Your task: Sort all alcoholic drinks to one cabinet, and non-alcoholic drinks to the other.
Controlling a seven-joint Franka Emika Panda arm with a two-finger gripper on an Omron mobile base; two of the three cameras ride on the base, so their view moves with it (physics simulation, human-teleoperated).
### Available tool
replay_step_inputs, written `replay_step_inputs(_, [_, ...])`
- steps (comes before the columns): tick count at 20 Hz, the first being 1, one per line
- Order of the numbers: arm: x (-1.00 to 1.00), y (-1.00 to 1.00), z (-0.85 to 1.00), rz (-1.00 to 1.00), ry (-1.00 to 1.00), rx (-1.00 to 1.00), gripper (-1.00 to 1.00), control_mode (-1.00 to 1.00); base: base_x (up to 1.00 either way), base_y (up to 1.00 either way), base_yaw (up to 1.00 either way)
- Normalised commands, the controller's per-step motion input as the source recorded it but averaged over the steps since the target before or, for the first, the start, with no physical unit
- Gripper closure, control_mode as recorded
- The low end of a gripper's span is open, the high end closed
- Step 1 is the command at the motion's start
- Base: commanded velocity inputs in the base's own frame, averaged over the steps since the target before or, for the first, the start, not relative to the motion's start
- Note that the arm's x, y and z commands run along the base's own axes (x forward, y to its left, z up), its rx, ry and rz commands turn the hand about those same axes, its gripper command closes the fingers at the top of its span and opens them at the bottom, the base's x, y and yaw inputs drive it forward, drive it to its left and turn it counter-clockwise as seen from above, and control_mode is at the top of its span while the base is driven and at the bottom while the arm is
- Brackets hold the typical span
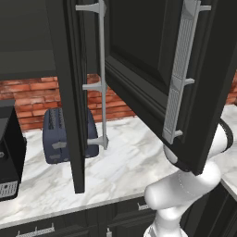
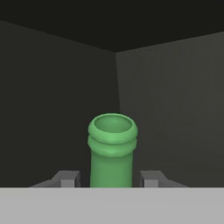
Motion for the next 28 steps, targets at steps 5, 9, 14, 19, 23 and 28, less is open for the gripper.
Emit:
replay_step_inputs(5, [0.38, 0.18, -0.14, 0.0, 0.0, 0.0, 1.0, -1.0, 0.0, 0.0, 0.0])
replay_step_inputs(9, [0.3, 0.08, -0.21, 0.0, 0.0, 0.0, 1.0, -1.0, 0.0, 0.0, 0.0])
replay_step_inputs(14, [0.21, 0.01, -0.22, 0.0, 0.0, 0.0, 1.0, -1.0, 0.0, 0.0, 0.0])
replay_step_inputs(19, [0.05, 0.07, -0.31, 0.0, 0.0, 0.0, 1.0, -1.0, 0.0, 0.0, 0.0])
replay_step_inputs(23, [0.01, 0.25, -0.33, 0.0, 0.0, 0.0, -1.0, -1.0, 0.0, 0.0, 0.0])
replay_step_inputs(28, [0.14, 0.06, -0.1, 0.0, 0.0, 0.0, -1.0, -1.0, 0.0, 0.0, 0.0])
